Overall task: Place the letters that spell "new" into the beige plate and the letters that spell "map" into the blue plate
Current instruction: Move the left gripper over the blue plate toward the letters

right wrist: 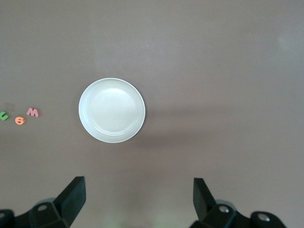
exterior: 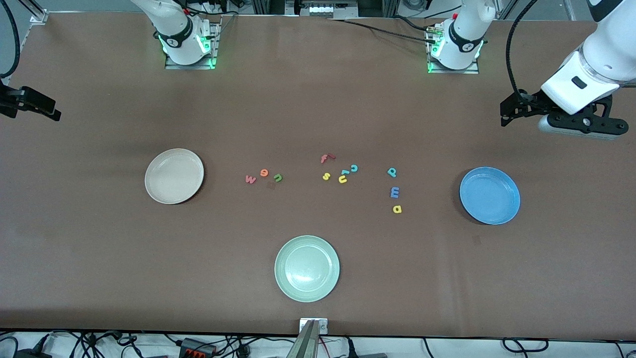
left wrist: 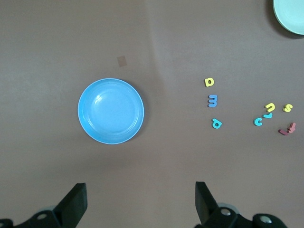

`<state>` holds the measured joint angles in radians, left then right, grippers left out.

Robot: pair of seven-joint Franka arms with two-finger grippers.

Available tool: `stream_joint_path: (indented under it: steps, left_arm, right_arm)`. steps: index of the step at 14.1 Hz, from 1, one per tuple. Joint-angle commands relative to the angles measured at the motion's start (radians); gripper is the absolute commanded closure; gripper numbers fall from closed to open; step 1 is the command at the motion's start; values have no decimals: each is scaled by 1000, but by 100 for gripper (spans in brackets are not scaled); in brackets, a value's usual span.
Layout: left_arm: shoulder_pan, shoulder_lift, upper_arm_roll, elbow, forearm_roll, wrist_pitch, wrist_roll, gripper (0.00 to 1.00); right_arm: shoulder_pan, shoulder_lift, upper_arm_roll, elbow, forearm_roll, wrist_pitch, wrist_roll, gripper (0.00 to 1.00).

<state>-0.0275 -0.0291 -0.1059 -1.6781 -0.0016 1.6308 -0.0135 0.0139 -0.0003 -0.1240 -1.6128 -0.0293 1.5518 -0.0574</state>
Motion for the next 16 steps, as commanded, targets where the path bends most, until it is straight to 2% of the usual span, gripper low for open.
stream_joint_path:
  steps: [1,9,14,16]
  left_arm:
    - [3,-11,-5,4,2,-17,14,0]
    - [-5,4,-6,6,2,-66,13,0]
    - [-58,119,-26,18,-8,-59,14,0]
    - [-100,188,-26,18,-8,15,-3,0]
  right_arm:
    - [-5,-12,1,-7,-3,-1,-1,0]
    - [-3,11,1,-6,5,-4,-1,0]
    - [-5,8,1,-6,3,-6,-1,0]
    - [-5,8,1,-6,3,-7,-2,0]
